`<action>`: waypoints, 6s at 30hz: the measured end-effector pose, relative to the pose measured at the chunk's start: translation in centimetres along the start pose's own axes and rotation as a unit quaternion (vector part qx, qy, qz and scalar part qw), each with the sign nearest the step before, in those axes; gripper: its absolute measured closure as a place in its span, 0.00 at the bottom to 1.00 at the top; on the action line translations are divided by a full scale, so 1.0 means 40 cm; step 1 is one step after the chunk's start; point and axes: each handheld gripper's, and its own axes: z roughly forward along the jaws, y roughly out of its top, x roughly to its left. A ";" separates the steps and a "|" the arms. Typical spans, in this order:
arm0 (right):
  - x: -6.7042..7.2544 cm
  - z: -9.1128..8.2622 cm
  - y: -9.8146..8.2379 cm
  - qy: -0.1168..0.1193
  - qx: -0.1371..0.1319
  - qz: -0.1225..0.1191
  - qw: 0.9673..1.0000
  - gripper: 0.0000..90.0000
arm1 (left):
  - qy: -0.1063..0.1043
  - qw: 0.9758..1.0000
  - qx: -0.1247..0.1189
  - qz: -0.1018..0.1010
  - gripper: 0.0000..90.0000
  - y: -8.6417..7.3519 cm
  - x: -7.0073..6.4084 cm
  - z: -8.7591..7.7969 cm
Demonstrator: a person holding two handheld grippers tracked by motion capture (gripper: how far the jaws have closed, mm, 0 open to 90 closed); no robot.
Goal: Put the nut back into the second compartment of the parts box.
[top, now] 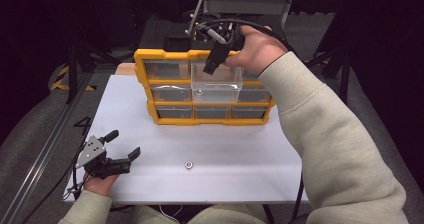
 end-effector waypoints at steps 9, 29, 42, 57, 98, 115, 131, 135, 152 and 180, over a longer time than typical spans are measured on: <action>-0.012 0.057 0.001 0.010 0.016 0.000 1.000 0.75 | 0.000 1.000 0.000 -0.004 0.03 0.000 0.000 -0.001; -0.023 0.150 -0.013 0.042 0.034 0.002 0.999 0.75 | -0.001 1.000 -0.001 -0.002 0.03 0.000 -0.001 0.000; -0.021 0.137 -0.015 0.050 0.023 -0.002 0.999 0.67 | -0.003 1.000 0.000 -0.006 0.03 -0.001 0.000 0.001; 0.081 -0.049 -0.088 -0.017 -0.070 -0.002 0.997 0.52 | -0.007 1.000 0.002 -0.004 0.03 0.002 -0.001 0.012; 0.278 0.339 -0.132 0.076 -0.024 -0.058 0.995 0.28 | -0.003 1.000 0.002 -0.004 0.03 0.000 -0.001 0.001; 0.312 0.515 -0.130 0.085 -0.006 -0.060 0.995 0.26 | -0.003 1.000 0.000 -0.005 0.03 -0.001 0.000 0.001; 0.334 0.646 -0.137 0.107 0.013 -0.057 0.993 0.34 | -0.003 1.000 0.002 -0.007 0.03 -0.001 -0.001 0.001; 0.333 0.664 -0.141 0.108 0.016 -0.059 0.992 0.40 | -0.003 1.000 0.002 -0.005 0.03 -0.001 0.000 0.001; 0.346 0.693 -0.129 0.101 0.019 -0.074 0.992 0.74 | -0.003 1.000 0.003 -0.005 0.03 -0.002 0.000 0.002; 0.342 0.485 -0.113 0.105 0.025 -0.097 0.989 0.75 | -0.004 1.000 0.002 -0.004 0.03 0.000 0.000 0.002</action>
